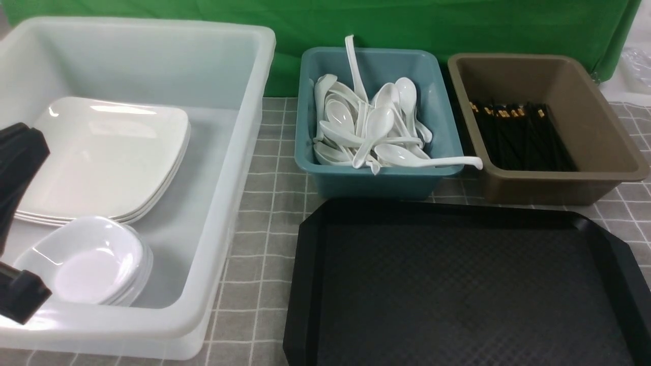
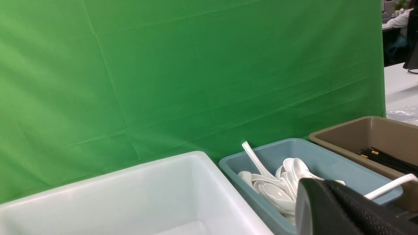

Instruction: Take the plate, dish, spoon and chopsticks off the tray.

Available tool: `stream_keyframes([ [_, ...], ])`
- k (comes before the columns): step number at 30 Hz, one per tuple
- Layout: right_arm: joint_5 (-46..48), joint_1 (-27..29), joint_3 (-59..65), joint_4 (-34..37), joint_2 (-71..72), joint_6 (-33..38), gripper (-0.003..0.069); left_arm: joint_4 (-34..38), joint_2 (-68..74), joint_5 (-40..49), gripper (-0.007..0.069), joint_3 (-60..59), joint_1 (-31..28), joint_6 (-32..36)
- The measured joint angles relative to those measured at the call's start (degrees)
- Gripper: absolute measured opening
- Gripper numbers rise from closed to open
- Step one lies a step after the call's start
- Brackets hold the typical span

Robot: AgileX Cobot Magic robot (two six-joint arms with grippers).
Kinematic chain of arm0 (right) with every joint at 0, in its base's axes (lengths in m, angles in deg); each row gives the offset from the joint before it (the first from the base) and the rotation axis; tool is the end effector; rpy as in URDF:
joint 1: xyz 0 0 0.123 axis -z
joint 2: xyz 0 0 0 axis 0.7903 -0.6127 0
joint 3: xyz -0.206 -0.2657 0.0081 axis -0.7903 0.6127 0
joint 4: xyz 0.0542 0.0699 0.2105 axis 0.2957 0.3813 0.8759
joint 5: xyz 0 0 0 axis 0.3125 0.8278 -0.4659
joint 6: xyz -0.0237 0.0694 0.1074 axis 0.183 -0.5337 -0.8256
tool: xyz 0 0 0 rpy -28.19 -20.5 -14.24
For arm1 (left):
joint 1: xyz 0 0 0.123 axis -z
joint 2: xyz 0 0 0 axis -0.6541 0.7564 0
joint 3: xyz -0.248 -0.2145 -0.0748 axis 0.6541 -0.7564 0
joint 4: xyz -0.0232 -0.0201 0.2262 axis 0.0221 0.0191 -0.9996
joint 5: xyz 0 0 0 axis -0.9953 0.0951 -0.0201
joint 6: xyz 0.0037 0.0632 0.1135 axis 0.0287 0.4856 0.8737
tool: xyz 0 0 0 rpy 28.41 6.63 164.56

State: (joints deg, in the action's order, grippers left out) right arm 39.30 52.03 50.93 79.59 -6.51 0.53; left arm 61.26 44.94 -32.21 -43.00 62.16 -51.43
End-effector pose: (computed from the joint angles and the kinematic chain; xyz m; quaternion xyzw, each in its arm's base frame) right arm 0.0211 0.0019 0.1935 -0.0056 0.7449 0.0067 0.6671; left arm 0.0651 -0.0240 0.3530 0.1758 0.6486 -0.0718 0.7371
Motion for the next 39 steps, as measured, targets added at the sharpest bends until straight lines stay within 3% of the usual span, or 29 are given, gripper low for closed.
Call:
stream_keyframes([
  [4, 4.5, 0.1, 0.4, -1.3, 1.1, 0.0, 0.0018, 0.0, 0.1, 0.2, 0.0010, 0.0, 0.0, 0.0],
  [39, 5.1, 0.1, 0.4, -1.6, 1.2, -0.4, 0.0077, -0.9, 0.2, -1.0, 0.0010, -0.5, 0.0, -0.2],
])
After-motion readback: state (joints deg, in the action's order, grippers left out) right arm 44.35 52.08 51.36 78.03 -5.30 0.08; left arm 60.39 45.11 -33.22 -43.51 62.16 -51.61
